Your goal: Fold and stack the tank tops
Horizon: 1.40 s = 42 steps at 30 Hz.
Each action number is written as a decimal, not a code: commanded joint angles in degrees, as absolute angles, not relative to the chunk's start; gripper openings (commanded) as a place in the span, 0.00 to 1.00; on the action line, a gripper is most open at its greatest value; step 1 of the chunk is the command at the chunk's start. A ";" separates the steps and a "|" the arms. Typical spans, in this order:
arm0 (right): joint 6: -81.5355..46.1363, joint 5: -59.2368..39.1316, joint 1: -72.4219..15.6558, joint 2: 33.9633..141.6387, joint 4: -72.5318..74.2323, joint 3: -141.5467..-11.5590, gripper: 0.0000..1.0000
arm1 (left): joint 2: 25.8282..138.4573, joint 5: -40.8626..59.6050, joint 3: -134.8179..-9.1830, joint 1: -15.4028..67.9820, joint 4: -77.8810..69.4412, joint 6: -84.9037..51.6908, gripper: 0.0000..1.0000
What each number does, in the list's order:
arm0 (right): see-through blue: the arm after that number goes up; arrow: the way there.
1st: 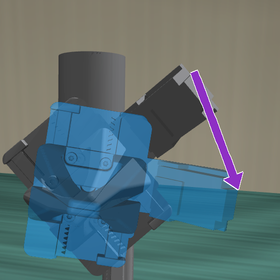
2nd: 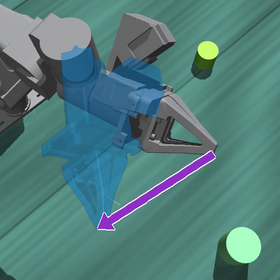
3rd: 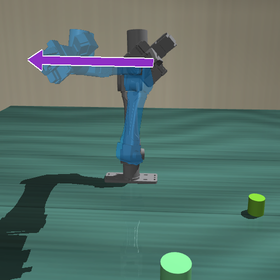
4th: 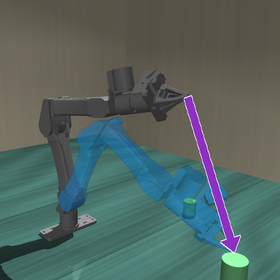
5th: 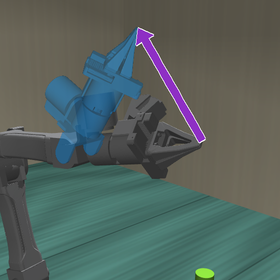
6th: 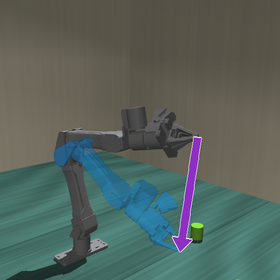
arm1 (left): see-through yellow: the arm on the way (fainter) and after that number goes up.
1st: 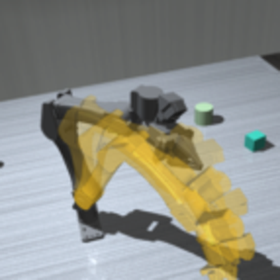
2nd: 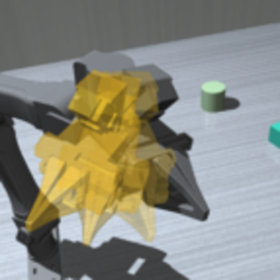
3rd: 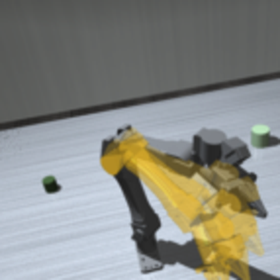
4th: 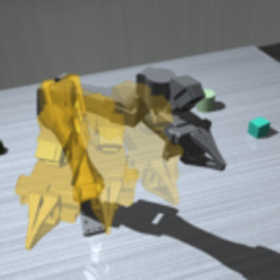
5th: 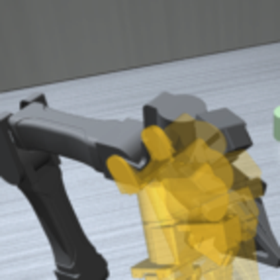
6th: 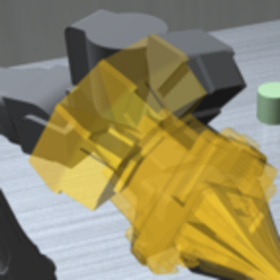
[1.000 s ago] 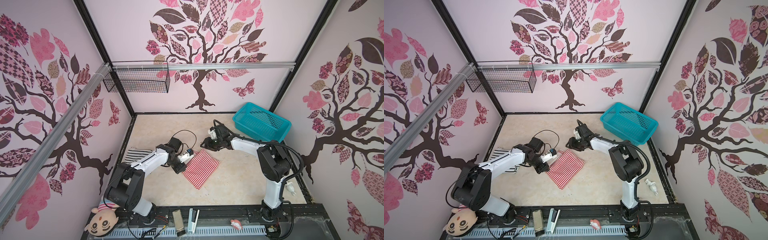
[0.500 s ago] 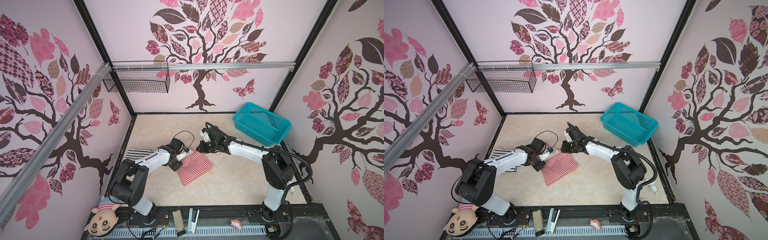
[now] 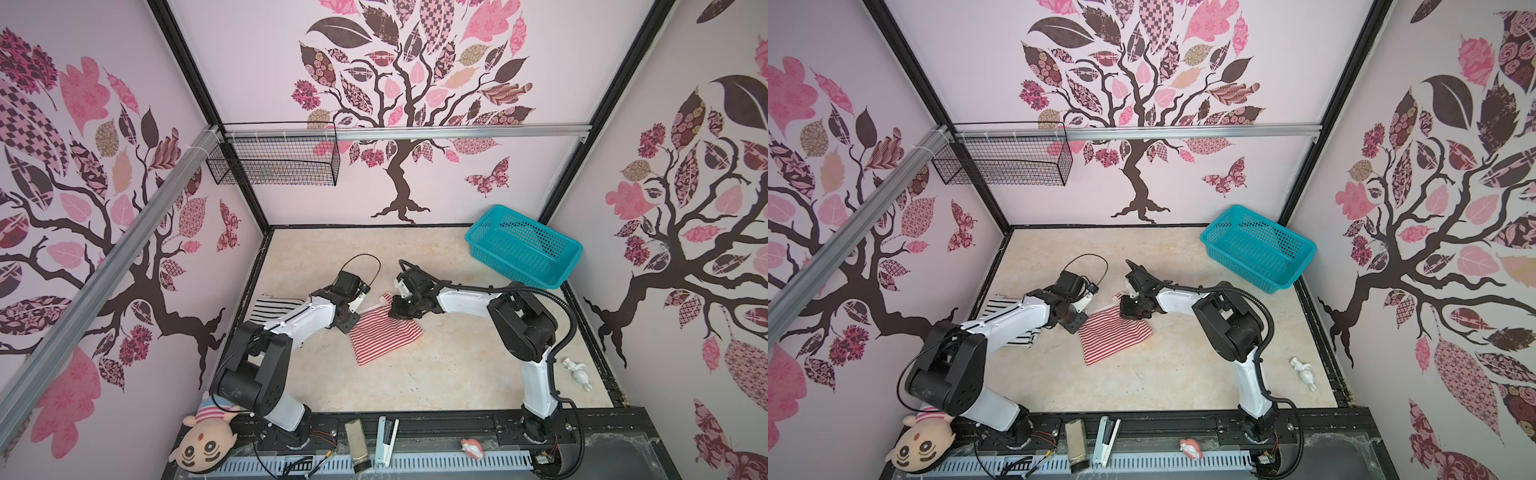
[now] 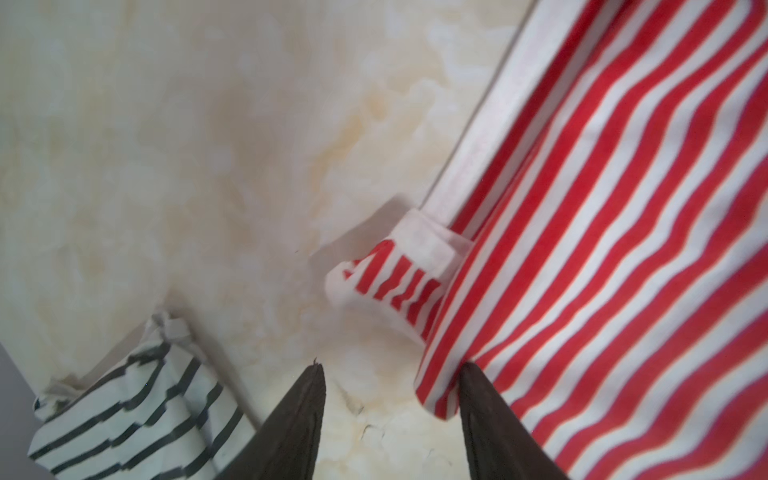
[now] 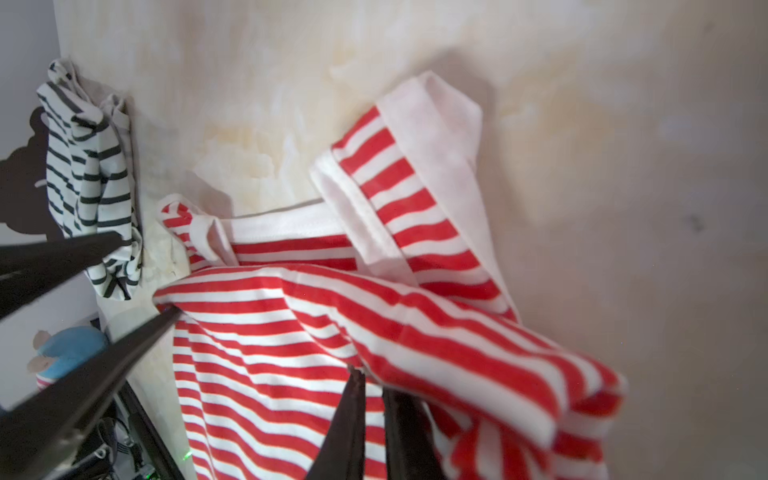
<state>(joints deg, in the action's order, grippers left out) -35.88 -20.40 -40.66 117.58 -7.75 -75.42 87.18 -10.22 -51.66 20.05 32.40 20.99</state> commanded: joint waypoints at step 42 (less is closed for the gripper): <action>-50.86 -3.61 -37.77 89.76 -9.18 -37.03 0.39 | 107.43 14.46 -70.57 17.34 55.51 22.95 0.20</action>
